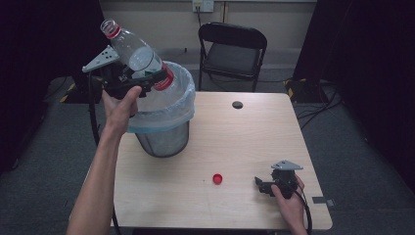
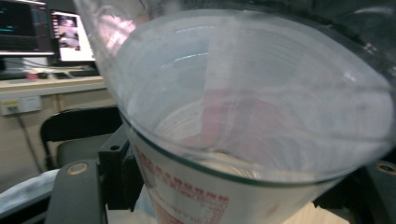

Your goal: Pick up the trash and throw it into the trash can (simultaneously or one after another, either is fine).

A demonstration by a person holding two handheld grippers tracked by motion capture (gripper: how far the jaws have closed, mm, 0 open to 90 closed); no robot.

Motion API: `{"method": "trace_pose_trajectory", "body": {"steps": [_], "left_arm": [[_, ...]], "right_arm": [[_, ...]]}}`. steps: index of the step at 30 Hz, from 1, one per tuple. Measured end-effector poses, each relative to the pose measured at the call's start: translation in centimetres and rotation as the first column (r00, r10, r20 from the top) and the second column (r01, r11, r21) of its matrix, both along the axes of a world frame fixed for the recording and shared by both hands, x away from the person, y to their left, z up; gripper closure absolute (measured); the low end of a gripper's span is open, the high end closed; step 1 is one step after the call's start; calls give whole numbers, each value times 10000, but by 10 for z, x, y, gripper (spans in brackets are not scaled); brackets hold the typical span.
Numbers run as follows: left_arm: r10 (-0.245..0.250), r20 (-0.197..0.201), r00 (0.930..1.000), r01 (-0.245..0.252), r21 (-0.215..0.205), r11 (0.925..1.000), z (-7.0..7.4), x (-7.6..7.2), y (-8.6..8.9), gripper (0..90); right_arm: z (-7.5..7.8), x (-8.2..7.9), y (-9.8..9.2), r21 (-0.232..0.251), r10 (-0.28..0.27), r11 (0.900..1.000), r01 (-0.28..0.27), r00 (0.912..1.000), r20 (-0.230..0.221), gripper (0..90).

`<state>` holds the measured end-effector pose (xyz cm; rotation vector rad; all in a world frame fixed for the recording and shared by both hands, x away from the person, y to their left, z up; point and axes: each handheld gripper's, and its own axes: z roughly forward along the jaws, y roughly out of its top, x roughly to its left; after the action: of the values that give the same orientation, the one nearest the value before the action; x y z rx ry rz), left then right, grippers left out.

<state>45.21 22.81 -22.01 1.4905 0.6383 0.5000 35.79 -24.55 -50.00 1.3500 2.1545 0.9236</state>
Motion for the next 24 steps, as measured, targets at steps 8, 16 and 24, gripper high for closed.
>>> {"method": "trace_pose_trajectory", "body": {"steps": [8,16,24], "left_arm": [[527,-253,9983,-526,45,9986,-8,6,17,259],[902,-614,9940,-901,34,9959,-18,13,33,223],[883,-745,9933,-892,-92,9960,-20,13,36,205]], "right_arm": [[0,0,0,1,-1,10000,1,10000,0,91],[0,0,0,0,-1,10000,1,10000,-1,91],[0,0,0,1,-1,10000,1,10000,2,90]]}}
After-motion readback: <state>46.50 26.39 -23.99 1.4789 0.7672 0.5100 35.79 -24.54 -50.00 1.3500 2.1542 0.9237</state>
